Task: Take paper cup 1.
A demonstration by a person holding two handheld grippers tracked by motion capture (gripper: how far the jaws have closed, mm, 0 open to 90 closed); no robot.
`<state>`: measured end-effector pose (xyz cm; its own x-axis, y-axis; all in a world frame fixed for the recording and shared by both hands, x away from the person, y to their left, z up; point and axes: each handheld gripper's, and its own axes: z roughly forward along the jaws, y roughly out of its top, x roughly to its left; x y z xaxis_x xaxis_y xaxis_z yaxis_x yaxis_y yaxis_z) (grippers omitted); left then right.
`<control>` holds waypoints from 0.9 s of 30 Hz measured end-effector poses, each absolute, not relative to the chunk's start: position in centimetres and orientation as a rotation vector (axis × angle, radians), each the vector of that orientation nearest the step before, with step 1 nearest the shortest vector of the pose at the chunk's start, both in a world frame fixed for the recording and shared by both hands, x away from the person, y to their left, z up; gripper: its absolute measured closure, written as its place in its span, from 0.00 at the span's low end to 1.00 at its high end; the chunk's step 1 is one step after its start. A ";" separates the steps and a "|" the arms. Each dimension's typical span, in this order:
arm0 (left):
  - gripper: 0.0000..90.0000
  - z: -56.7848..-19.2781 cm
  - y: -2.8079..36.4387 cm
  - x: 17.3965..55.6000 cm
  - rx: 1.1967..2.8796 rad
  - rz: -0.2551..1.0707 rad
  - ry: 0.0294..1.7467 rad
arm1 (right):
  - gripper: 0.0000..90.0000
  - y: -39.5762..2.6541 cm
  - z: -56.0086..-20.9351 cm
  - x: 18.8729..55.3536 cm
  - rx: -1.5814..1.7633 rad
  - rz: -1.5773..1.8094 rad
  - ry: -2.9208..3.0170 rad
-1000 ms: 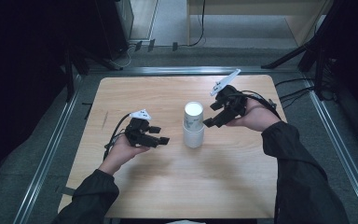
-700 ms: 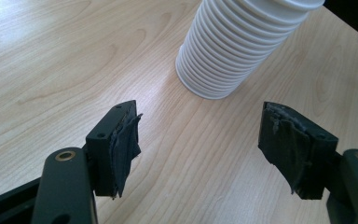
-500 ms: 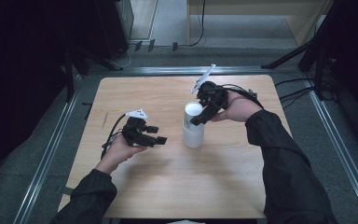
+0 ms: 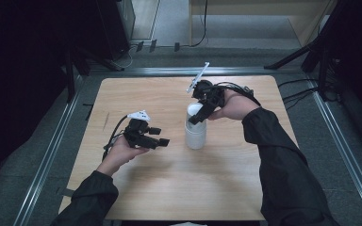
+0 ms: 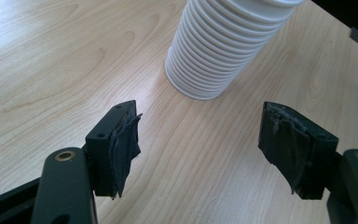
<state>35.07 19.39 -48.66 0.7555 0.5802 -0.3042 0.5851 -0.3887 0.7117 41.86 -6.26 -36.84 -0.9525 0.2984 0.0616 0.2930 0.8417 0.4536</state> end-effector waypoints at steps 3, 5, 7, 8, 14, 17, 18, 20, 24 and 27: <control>0.31 -48.6 19.2 35.0 2.078 -0.015 0.860 | 0.36 -6.4 -36.5 41.8 0.486 0.749 3.006; 0.31 -48.6 19.2 35.0 2.080 -0.018 0.855 | 0.36 -6.4 -36.4 41.9 0.488 0.750 3.003; 0.31 -48.6 19.1 34.9 2.080 -0.019 0.851 | 0.36 -6.5 -36.0 41.8 0.497 0.761 2.999; 0.31 -48.5 19.0 34.8 2.078 -0.026 0.850 | 0.36 -6.5 -35.5 41.8 0.505 0.757 2.996; 0.30 -48.5 18.9 34.8 2.079 -0.035 0.842 | 0.36 -6.4 -34.1 41.7 0.500 0.727 2.995; 0.30 -48.5 18.9 34.8 2.076 -0.039 0.835 | 0.36 -6.3 -33.1 41.5 0.492 0.711 2.982; 0.30 -48.5 18.9 34.7 2.075 -0.040 0.834 | 0.36 -6.3 -32.6 41.4 0.481 0.703 2.970; 0.29 -48.5 18.9 34.7 2.075 -0.042 0.831 | 0.36 -6.3 -31.8 41.1 0.470 0.702 2.966; 0.29 -48.4 18.9 34.7 2.076 -0.049 0.821 | 0.36 -6.6 -29.5 40.3 0.445 0.709 2.935; 0.29 -48.4 19.0 34.7 2.072 -0.055 0.814 | 0.36 -7.1 -28.0 39.7 0.433 0.739 2.913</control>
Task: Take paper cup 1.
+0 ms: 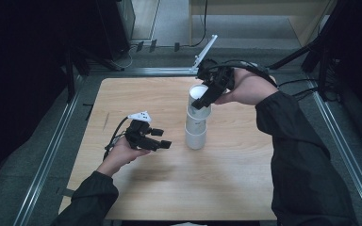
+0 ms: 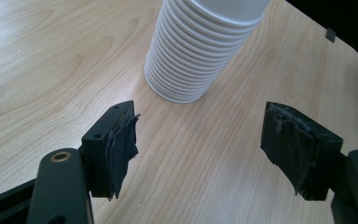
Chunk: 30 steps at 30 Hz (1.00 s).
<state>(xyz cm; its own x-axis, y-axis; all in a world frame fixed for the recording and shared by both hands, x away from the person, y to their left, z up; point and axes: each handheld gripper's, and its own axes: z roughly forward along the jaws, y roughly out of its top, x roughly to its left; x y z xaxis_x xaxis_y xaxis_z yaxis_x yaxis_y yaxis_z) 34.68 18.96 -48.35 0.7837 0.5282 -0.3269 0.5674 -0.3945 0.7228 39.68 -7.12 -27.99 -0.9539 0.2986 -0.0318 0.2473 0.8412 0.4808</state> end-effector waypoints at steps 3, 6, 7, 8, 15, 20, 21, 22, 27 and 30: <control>0.29 -48.3 19.0 34.7 2.063 -0.065 0.814 | 0.37 -8.0 -26.6 38.5 0.417 0.795 2.896; 0.29 -48.2 19.0 34.6 2.066 -0.067 0.807 | 0.37 -9.0 -26.4 37.4 0.410 0.814 2.898; 0.29 -48.2 19.0 34.6 2.066 -0.070 0.808 | 0.37 -9.2 -26.4 37.1 0.415 0.815 2.904; 0.29 -48.2 18.9 34.5 2.067 -0.072 0.806 | 0.37 -9.5 -26.7 36.8 0.411 0.829 2.912; 0.29 -48.1 18.7 34.4 2.081 -0.069 0.803 | 0.37 -11.2 -29.3 34.7 0.389 0.918 2.959; 0.28 -48.1 18.6 34.3 2.071 -0.095 0.793 | 0.37 -11.7 -32.9 33.1 0.369 0.964 2.982; 0.28 -48.1 18.6 34.2 2.082 -0.094 0.783 | 0.37 -11.6 -33.3 32.9 0.360 0.969 2.983; 0.27 -48.1 18.5 34.2 2.085 -0.094 0.782 | 0.37 -11.5 -34.0 32.7 0.338 0.989 2.980; 0.25 -48.1 18.3 34.0 2.109 -0.076 0.780 | 0.37 -10.8 -36.9 32.1 0.287 1.013 3.002; 0.25 -48.0 18.2 33.8 2.118 -0.073 0.762 | 0.37 -10.6 -39.1 32.2 0.288 1.044 3.032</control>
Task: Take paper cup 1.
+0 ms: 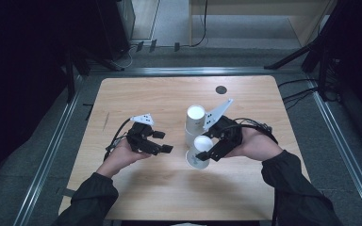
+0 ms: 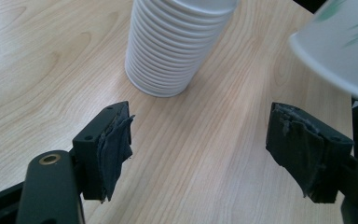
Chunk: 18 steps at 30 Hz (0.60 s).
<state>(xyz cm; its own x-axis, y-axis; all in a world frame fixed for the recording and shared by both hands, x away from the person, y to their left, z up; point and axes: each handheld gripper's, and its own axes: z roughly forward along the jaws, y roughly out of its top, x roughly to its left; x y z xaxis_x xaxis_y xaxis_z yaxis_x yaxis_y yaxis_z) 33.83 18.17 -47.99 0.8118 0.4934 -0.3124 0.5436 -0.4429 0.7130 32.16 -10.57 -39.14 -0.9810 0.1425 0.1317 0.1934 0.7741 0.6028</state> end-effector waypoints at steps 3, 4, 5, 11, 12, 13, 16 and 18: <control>0.24 -47.9 18.0 33.6 2.123 -0.079 0.735 | 0.37 -10.6 -40.4 32.3 -0.287 -1.006 -2.867; 0.24 -47.9 18.0 33.6 2.123 -0.079 0.735 | 0.37 -10.6 -40.8 32.4 -0.295 -1.014 -2.859; 0.23 -48.0 17.9 33.5 2.126 -0.079 0.728 | 0.37 -10.6 -41.3 32.5 -0.302 -1.028 -2.851; 0.22 -48.1 17.4 33.0 2.158 -0.055 0.687 | 0.37 -10.0 -42.9 32.6 -0.331 -1.061 -2.823; 0.22 -48.1 17.4 33.0 2.151 -0.063 0.688 | 0.37 -9.9 -43.0 32.6 -0.330 -1.070 -2.818; 0.22 -48.1 17.4 33.0 2.151 -0.063 0.688 | 0.37 -9.9 -43.0 32.6 -0.330 -1.070 -2.818; 0.22 -48.1 17.4 32.8 2.135 -0.085 0.675 | 0.37 -9.9 -43.3 32.7 -0.346 -1.089 -2.811; 0.22 -48.0 17.3 32.7 2.133 -0.089 0.665 | 0.37 -10.3 -43.5 32.8 -0.362 -1.114 -2.795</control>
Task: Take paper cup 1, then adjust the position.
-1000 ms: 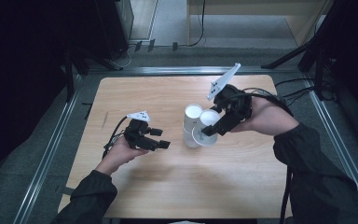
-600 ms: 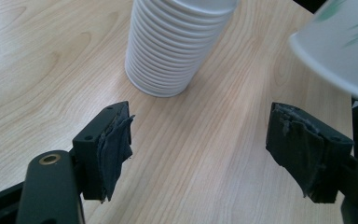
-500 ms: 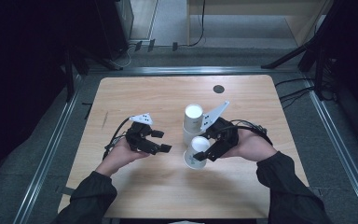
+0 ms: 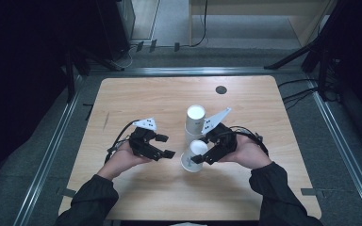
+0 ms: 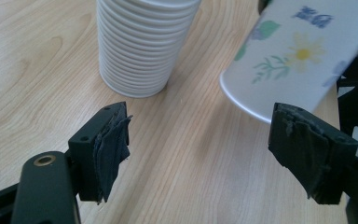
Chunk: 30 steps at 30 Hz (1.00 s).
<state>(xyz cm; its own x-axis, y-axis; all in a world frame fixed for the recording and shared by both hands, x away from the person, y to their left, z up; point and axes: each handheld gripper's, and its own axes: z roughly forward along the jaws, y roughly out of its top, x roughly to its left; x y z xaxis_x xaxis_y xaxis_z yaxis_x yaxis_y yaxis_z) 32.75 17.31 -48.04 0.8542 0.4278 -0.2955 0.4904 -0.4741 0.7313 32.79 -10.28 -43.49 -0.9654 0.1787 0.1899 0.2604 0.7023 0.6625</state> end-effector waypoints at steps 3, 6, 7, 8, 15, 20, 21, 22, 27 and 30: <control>0.22 -48.0 17.2 32.6 2.132 -0.098 0.648 | 0.38 -10.6 -43.7 32.9 -0.402 -1.127 -2.771; 0.22 -48.0 16.7 32.4 2.137 -0.110 0.623 | 0.37 -10.8 -44.0 33.1 -0.426 -1.129 -2.792; 0.22 -48.0 16.5 32.2 2.133 -0.119 0.609 | 0.37 -10.8 -44.2 33.2 -0.451 -1.132 -2.783; 0.22 -47.9 16.3 32.2 2.133 -0.127 0.598 | 0.37 -10.8 -44.3 33.3 -0.461 -1.131 -2.782; 0.17 -48.0 15.6 31.7 2.128 -0.150 0.549 | 0.37 -10.2 -44.5 33.3 -0.448 -1.152 -2.768; 0.15 -48.1 15.4 31.7 2.130 -0.157 0.539 | 0.37 -9.8 -44.4 33.2 -0.444 -1.188 -2.736; 0.15 -48.1 15.3 31.7 2.127 -0.161 0.529 | 0.38 -9.7 -44.4 33.2 -0.440 -1.198 -2.734; 0.15 -48.1 15.3 31.7 2.127 -0.161 0.529 | 0.38 -9.7 -44.4 33.2 -0.444 -1.205 -2.723; 0.15 -47.9 15.0 31.5 2.117 -0.160 0.496 | 0.38 -9.5 -44.4 33.1 -0.462 -1.254 -2.689; 0.15 -48.0 14.6 31.5 2.122 -0.171 0.482 | 0.38 -9.3 -44.3 33.0 -0.463 -1.274 -2.687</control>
